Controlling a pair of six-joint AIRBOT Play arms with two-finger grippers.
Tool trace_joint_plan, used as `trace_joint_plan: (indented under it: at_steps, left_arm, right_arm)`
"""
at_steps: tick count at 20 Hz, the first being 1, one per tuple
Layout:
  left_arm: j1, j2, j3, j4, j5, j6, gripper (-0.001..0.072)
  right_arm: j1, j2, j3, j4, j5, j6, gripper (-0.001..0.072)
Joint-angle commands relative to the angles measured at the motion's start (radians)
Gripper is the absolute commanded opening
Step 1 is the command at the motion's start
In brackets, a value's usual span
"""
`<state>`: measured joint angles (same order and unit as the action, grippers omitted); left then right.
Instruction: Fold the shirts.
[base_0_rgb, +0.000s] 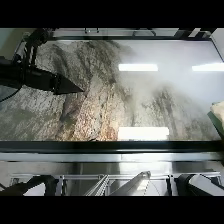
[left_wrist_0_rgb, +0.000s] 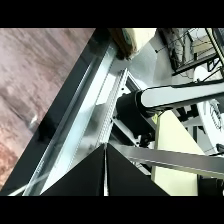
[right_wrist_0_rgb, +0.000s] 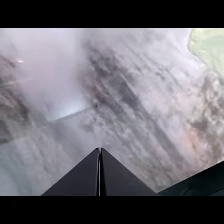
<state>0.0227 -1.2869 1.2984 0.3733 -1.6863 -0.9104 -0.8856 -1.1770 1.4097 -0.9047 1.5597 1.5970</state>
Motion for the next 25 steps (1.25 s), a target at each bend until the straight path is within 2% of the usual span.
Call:
trace_joint_plan:
  at_steps: [1,6,9,13,16,25]
  left_arm:
    - [0.009,0.107,-0.158,0.002,0.087,0.045,0.0010]
    - [0.021,0.352,-0.578,0.002,0.180,0.084,0.0012]
    - [0.021,0.484,-0.755,0.031,0.240,0.084,0.0012]
    - [0.026,0.611,-0.862,0.058,0.276,0.078,0.0022]
    - [0.026,0.659,-0.881,0.062,0.277,0.072,0.0022]
    - [0.026,0.665,-0.885,0.063,0.277,0.071,0.0020]
  right_arm:
    - [0.207,0.296,-0.262,-0.139,-0.212,-0.082,0.0020]
    - [0.484,0.804,-0.896,0.148,-0.376,-0.086,0.0022]
    - [0.660,0.953,-1.099,0.168,-0.464,-0.075,0.0022]
    - [0.761,0.962,-1.114,0.196,-0.517,-0.080,0.0023]
    - [0.764,0.963,-1.115,0.225,-0.488,-0.079,0.0023]
    - [0.764,0.963,-1.115,0.229,-0.482,-0.079,0.0023]
